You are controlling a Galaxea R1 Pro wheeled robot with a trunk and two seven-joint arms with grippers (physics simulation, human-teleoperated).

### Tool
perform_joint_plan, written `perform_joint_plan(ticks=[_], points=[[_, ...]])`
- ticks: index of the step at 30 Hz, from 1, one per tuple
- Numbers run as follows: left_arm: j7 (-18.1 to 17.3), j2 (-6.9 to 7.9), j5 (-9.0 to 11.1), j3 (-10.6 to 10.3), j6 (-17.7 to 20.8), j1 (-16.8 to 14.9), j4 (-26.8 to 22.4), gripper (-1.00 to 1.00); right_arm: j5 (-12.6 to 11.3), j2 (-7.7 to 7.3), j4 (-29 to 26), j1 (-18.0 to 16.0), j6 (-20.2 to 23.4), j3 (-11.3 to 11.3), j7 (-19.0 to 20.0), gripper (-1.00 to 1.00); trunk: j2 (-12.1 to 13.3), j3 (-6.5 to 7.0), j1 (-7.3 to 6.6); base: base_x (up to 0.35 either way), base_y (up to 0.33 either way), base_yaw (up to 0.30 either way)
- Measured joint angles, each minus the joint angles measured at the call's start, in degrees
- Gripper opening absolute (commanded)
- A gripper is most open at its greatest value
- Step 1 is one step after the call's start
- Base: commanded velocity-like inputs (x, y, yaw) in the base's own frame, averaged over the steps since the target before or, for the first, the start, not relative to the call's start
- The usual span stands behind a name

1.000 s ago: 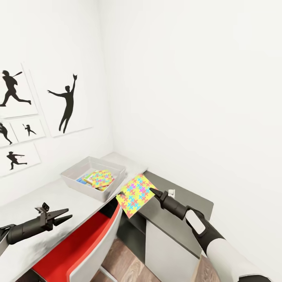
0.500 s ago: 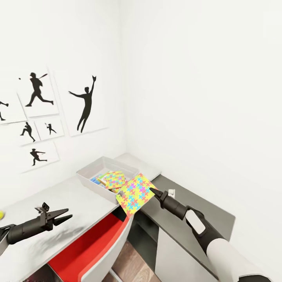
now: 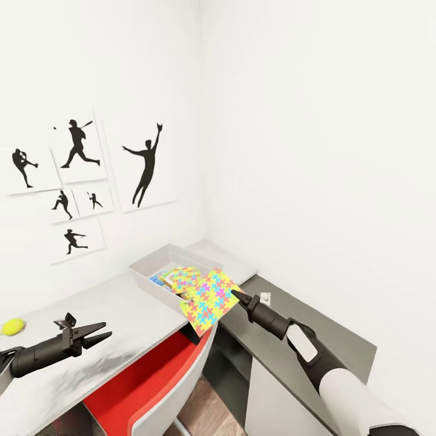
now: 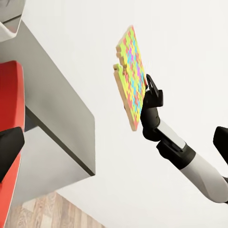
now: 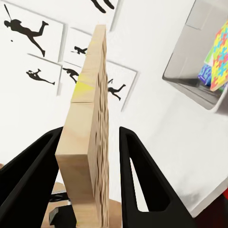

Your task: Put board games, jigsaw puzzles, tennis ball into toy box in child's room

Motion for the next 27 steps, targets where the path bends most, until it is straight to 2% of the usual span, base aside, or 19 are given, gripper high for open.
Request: perform_joint_plan(ticks=[12,27], points=[[0.0,0.0,0.0,0.1,0.0,0.0,0.0,1.0,0.0,-0.01,0.0,-0.1,0.0,0.0,0.0,-1.0,0.0,0.38,-0.01,0.073,0.011,0.036],[0.0,0.0,0.0,0.1,0.0,0.0,0.0,1.0,0.0,0.0,0.0,-0.1,0.0,0.0,0.0,-1.0,0.0,0.39,0.0,0.106,0.078,0.0]])
